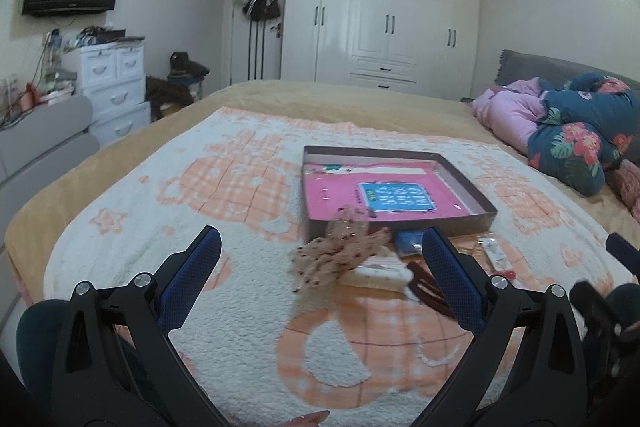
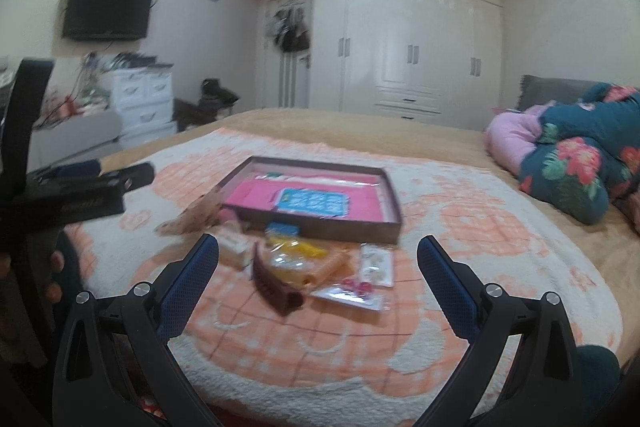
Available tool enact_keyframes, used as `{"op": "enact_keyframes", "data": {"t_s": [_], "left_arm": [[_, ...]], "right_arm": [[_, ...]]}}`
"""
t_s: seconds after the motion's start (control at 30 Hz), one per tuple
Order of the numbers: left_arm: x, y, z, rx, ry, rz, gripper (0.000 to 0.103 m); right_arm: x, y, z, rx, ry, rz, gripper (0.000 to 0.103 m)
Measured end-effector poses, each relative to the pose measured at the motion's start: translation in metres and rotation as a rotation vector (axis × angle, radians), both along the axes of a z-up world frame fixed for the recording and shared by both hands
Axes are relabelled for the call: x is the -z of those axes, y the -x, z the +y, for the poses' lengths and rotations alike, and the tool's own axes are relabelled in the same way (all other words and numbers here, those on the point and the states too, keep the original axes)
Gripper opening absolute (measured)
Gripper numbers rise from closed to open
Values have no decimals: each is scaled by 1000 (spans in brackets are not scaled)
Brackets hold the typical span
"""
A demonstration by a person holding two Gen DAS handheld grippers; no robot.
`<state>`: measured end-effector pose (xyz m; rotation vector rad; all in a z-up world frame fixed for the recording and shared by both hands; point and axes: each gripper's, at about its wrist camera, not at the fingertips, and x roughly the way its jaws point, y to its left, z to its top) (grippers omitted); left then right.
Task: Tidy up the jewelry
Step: 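Grasp the sheer red-dotted bow with the left tool while the right tool grasps the maroon hair clip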
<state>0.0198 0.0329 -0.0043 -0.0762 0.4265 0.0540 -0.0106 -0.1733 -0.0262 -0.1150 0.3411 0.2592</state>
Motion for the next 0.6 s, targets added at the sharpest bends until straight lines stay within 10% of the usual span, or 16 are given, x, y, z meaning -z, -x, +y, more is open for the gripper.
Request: {"op": "enact_keyframes", "data": {"t_s": [0.6], "left_arm": [[32,-39,33,-16,40,192,92]], "right_arm": [[27,-44,48,-231,106,163,94]]}}
